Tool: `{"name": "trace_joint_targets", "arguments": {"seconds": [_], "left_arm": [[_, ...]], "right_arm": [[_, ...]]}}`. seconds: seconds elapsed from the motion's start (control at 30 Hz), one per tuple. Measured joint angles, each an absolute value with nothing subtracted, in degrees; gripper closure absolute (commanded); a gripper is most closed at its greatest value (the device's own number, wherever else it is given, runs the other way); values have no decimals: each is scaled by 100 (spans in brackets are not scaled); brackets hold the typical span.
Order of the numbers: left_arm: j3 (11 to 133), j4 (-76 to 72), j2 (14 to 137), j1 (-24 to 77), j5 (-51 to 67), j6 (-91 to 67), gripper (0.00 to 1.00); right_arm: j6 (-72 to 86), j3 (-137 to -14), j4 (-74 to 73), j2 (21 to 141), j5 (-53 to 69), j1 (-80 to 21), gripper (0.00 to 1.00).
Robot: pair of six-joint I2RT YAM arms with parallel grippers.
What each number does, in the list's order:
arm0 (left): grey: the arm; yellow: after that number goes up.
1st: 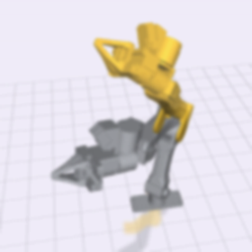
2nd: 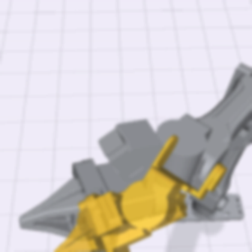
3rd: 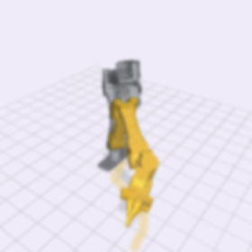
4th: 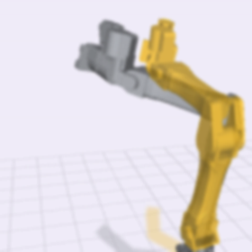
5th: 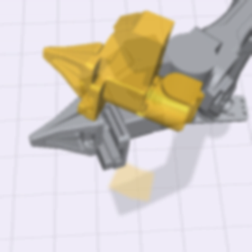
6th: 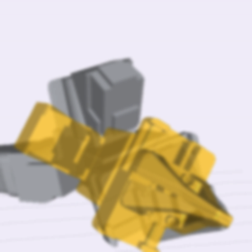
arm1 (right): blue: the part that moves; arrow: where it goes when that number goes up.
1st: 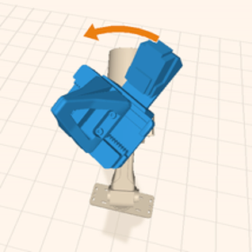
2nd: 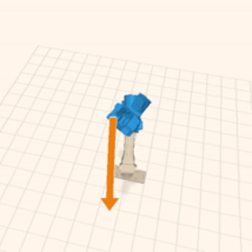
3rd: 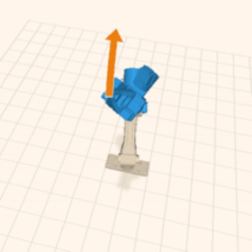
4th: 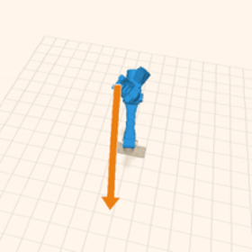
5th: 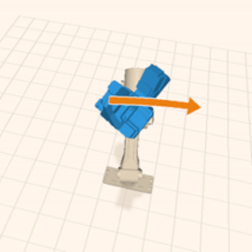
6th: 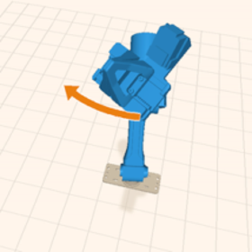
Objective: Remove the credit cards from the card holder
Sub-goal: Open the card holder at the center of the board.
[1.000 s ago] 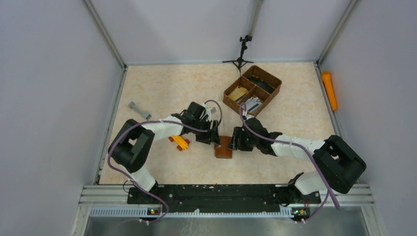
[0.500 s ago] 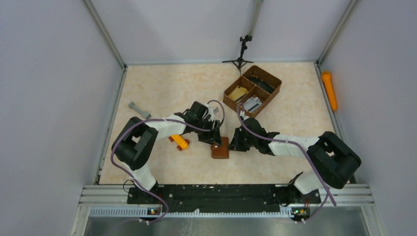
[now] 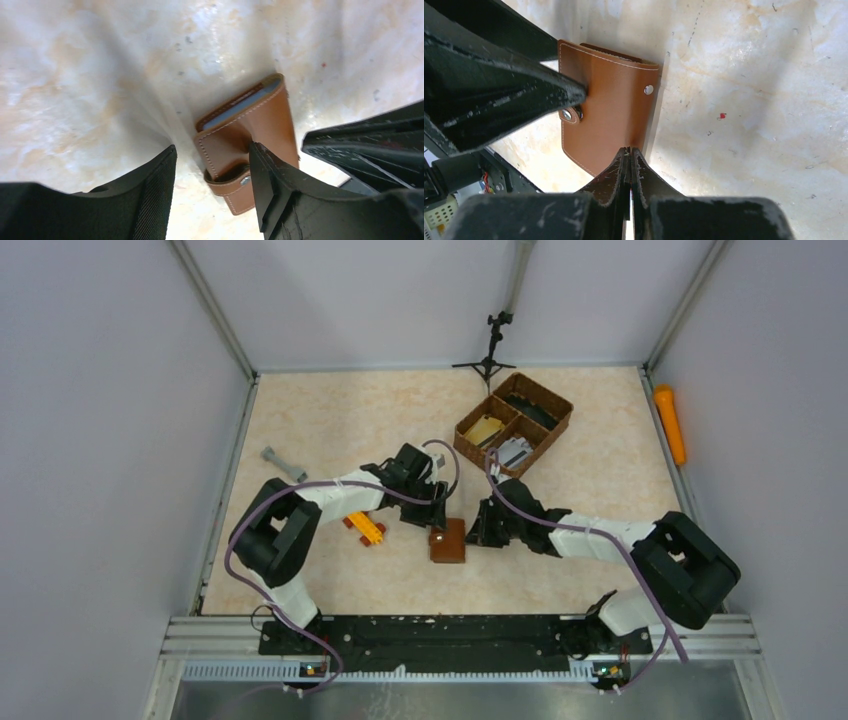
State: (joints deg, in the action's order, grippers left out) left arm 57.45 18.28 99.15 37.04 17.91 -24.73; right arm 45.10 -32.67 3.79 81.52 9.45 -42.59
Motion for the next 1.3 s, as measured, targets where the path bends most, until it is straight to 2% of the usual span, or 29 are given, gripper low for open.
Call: {"name": "trace_joint_targets", "arguments": {"seconds": [0.2,0.4,0.43,0.53,0.67,0.77,0.93,1.07,1.17,1.2,1.27,1.3], "left_arm": [[5876,2099,9911,3723,1153,-2427,40],[5894,2180,9887,3723,978,-2425,39],[5894,2193,9883,3723,965,-2425,39],[5861,2204,9835,3723,954,-2425,38],[5767,2285,9708,3719,976,-2427,38],[5697,2331,9603,3719,1059,-2436,36],[5535,2462,9236,3736,1105,-2539,36],[5516,2495,8993,3811,1076,-2639,38],[5428,2467,8781,3913,1063,-2779,39],[5387,2440,8720,3929,1070,-2823,39],[5286,2375,8567,3962,1098,-2941,43],[5258,2351,8512,3972,1111,-3006,46]], "right_arm": [[4493,-3269,259,8152,952,-4259,99],[4381,-3277,34,8141,919,-4261,56],[4335,-3280,3,8130,904,-4263,51],[4224,-3409,-231,8099,792,-4348,43],[4056,-3771,-478,8108,642,-4545,42],[3948,-4001,-561,8171,563,-4604,43],[3743,-4125,-760,8355,353,-4678,62],[3579,-4136,-1026,8414,187,-4740,69],[3417,-4178,-1205,8379,64,-4746,81],[3358,-4195,-1240,8348,54,-4746,90],[3232,-4298,-1328,8252,45,-4746,99],[3166,-4353,-1315,8215,54,-4746,100]]}}
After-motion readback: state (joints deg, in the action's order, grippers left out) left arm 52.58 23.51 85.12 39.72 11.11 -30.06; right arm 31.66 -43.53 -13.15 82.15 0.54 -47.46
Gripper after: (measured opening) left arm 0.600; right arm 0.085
